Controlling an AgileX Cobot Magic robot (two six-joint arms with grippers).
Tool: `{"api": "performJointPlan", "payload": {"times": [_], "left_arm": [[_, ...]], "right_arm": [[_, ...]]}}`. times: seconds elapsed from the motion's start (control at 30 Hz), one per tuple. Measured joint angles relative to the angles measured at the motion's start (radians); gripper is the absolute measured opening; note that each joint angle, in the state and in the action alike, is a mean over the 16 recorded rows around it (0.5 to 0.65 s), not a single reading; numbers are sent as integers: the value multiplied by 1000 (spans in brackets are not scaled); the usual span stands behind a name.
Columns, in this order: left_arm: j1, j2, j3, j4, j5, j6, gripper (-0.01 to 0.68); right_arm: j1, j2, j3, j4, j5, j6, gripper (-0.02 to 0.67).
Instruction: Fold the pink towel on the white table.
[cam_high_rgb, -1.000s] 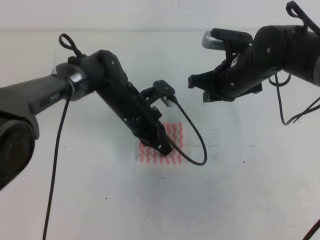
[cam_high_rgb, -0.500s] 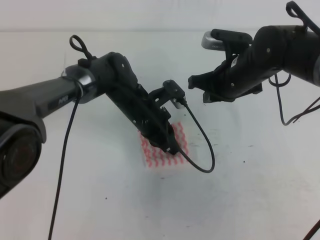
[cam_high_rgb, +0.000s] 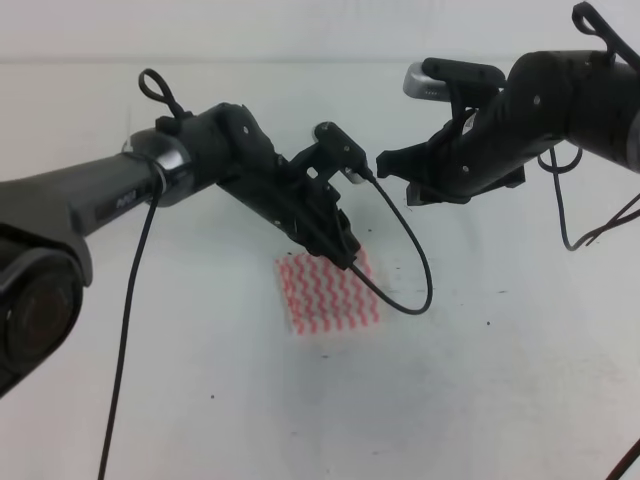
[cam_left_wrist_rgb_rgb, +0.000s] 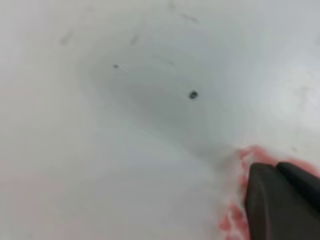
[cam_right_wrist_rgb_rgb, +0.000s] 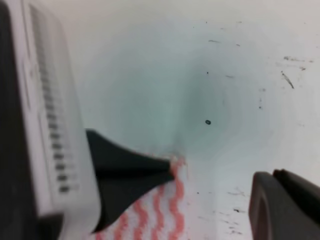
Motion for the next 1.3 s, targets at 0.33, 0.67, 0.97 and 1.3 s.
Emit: {"api": "performJointPlan", "payload": {"times": [0.33, 0.67, 0.97, 1.3], "left_arm": [[0, 29, -2, -52, -38, 17, -6], [0, 17, -33, -65, -18, 23, -6], [0, -42, -50, -26, -2, -31, -6], [0, -188, -28, 20, -15, -126, -4]], "right_arm": [[0, -1, 0, -2, -4, 0, -18], [0, -4, 0, -12, -11, 1, -18], [-12, -60, 2, -39, -5, 4, -18], [-25, -255, 100, -72, -4, 7, -18]]}}
